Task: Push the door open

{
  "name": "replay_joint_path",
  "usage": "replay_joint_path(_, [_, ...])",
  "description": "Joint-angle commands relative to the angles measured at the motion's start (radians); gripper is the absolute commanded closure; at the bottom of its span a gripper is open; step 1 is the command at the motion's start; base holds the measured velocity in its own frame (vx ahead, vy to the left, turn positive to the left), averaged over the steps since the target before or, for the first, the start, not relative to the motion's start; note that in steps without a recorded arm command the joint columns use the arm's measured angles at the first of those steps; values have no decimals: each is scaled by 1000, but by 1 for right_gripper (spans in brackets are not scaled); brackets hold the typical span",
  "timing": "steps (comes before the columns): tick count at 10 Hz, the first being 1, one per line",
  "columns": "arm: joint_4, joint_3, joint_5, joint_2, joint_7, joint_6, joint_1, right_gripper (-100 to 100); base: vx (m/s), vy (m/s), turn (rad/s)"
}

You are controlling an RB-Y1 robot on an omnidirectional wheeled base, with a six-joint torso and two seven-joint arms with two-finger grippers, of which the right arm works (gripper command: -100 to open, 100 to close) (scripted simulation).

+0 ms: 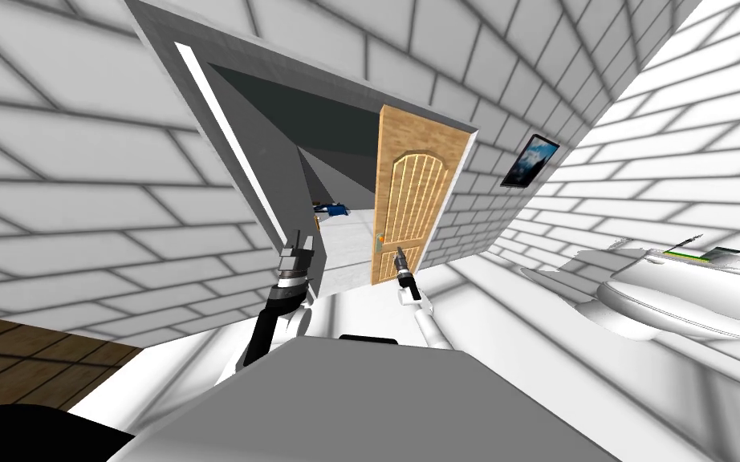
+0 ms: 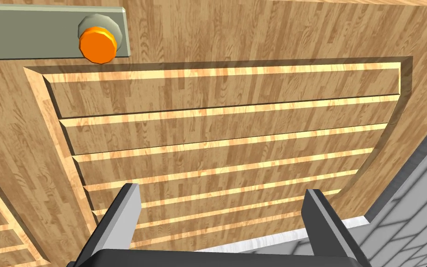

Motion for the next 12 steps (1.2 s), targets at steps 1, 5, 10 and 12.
replay_joint_path(1, [50,3,4,5,-5,2,-41,-100,63,-60,53])
replay_joint_path(5, [149,7,10,11,-13,1,-93,-100,48,-42,24])
replay_joint_path(10, [315,15,20,25,-27,-1,-189,-100,62,-55,41])
replay_joint_path(12, [359,16,22,28,-30,-2,-210,-100,64,-48,19])
